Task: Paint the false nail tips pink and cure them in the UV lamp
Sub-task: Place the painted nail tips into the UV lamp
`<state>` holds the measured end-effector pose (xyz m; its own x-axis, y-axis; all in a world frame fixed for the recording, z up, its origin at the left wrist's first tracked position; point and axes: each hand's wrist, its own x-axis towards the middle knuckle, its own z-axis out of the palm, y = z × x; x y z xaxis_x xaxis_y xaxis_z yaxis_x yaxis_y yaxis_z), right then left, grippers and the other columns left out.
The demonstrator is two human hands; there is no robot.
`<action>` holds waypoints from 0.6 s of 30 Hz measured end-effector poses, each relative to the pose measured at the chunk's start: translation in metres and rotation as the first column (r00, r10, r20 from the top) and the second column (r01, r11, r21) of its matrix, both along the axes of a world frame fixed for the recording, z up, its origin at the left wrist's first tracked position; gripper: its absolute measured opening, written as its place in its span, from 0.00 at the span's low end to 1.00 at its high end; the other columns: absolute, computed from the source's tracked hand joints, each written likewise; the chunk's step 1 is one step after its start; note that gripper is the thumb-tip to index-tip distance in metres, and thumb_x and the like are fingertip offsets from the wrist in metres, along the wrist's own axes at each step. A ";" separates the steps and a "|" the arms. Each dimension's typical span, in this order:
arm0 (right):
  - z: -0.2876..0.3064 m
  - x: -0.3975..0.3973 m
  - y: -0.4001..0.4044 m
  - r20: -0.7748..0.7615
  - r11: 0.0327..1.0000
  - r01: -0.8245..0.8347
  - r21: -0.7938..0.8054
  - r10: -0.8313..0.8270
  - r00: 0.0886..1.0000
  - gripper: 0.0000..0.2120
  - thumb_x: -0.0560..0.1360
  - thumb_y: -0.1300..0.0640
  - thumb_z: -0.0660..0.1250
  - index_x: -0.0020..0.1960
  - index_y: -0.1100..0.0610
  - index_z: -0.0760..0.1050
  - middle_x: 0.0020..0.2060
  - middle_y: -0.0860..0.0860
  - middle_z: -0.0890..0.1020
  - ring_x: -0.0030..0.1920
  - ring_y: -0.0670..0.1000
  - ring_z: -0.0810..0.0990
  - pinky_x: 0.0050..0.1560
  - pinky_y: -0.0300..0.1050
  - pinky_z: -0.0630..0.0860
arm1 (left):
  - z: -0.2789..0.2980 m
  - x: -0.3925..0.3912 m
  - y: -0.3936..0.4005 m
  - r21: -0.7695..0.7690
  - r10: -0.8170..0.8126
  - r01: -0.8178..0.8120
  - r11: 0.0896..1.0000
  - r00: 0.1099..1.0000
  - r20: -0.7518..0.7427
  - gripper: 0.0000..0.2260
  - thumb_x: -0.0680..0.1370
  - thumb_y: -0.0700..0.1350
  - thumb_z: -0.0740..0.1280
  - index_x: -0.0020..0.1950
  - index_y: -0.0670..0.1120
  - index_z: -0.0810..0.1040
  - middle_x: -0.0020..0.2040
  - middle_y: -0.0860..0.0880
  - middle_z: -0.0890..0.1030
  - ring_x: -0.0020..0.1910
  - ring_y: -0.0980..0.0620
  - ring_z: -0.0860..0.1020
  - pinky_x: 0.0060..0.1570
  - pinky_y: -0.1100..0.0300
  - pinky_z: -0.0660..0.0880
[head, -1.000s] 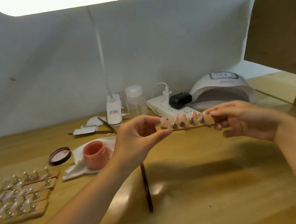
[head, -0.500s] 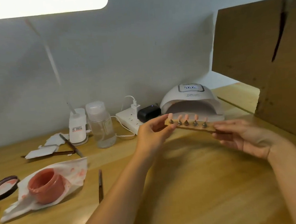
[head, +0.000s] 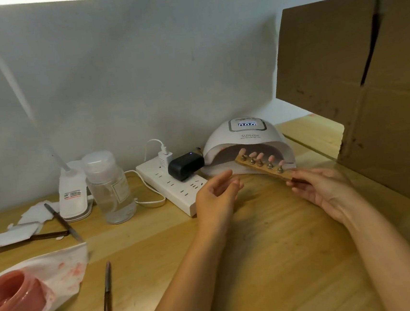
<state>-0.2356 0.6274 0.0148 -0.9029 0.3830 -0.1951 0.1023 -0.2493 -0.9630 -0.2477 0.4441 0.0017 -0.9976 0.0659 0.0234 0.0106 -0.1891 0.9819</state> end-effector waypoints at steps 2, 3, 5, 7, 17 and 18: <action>-0.003 -0.005 -0.002 0.020 0.998 0.032 0.049 -0.033 0.999 0.02 0.71 0.67 0.68 0.41 0.63 0.77 0.33 0.56 0.81 0.26 0.43 0.80 0.26 0.33 0.76 | -0.002 0.000 0.000 -0.011 -0.009 0.009 1.000 1.000 -0.013 0.10 0.76 0.40 0.66 0.56 0.48 0.77 0.45 0.54 0.82 0.40 0.64 0.81 0.38 0.72 0.76; -0.004 -0.008 -0.004 0.026 0.997 0.043 0.067 -0.045 0.999 0.02 0.72 0.67 0.68 0.41 0.62 0.77 0.33 0.55 0.81 0.25 0.42 0.80 0.26 0.32 0.76 | -0.002 0.000 0.001 -0.013 -0.012 0.011 1.000 1.000 -0.016 0.09 0.76 0.40 0.66 0.55 0.49 0.77 0.44 0.54 0.82 0.40 0.64 0.81 0.37 0.72 0.76; -0.006 -0.015 -0.007 0.020 0.994 0.072 0.085 -0.074 0.997 0.05 0.73 0.67 0.67 0.38 0.62 0.76 0.28 0.53 0.81 0.23 0.41 0.78 0.25 0.32 0.75 | -0.003 -0.001 0.001 0.004 -0.005 0.005 1.000 1.000 -0.020 0.08 0.77 0.38 0.64 0.52 0.49 0.77 0.41 0.54 0.82 0.38 0.64 0.81 0.36 0.72 0.76; -0.005 -0.020 -0.009 0.016 0.990 0.105 0.094 -0.107 0.994 0.06 0.72 0.67 0.68 0.36 0.62 0.76 0.21 0.48 0.79 0.22 0.40 0.77 0.25 0.31 0.74 | -0.003 -0.001 0.001 0.040 0.011 -0.011 0.999 1.000 -0.004 0.09 0.76 0.34 0.62 0.48 0.47 0.78 0.38 0.53 0.82 0.34 0.63 0.80 0.35 0.70 0.76; 0.003 -0.056 -0.027 0.129 0.981 0.178 0.083 -0.187 0.974 0.06 0.73 0.70 0.65 0.40 0.62 0.71 0.30 0.54 0.75 0.17 0.42 0.74 0.18 0.31 0.69 | -0.007 -0.005 0.001 0.030 -0.005 0.005 1.000 1.000 -0.006 0.12 0.76 0.33 0.61 0.45 0.48 0.79 0.34 0.54 0.82 0.33 0.62 0.80 0.35 0.70 0.76; 0.002 -0.060 -0.028 0.132 0.976 0.192 0.102 -0.205 0.970 0.09 0.73 0.70 0.65 0.37 0.61 0.71 0.29 0.54 0.75 0.18 0.43 0.75 0.18 0.31 0.69 | -0.007 -0.006 0.001 0.029 -0.005 0.005 1.000 1.000 -0.005 0.12 0.76 0.33 0.61 0.45 0.48 0.79 0.34 0.54 0.81 0.32 0.63 0.79 0.35 0.70 0.76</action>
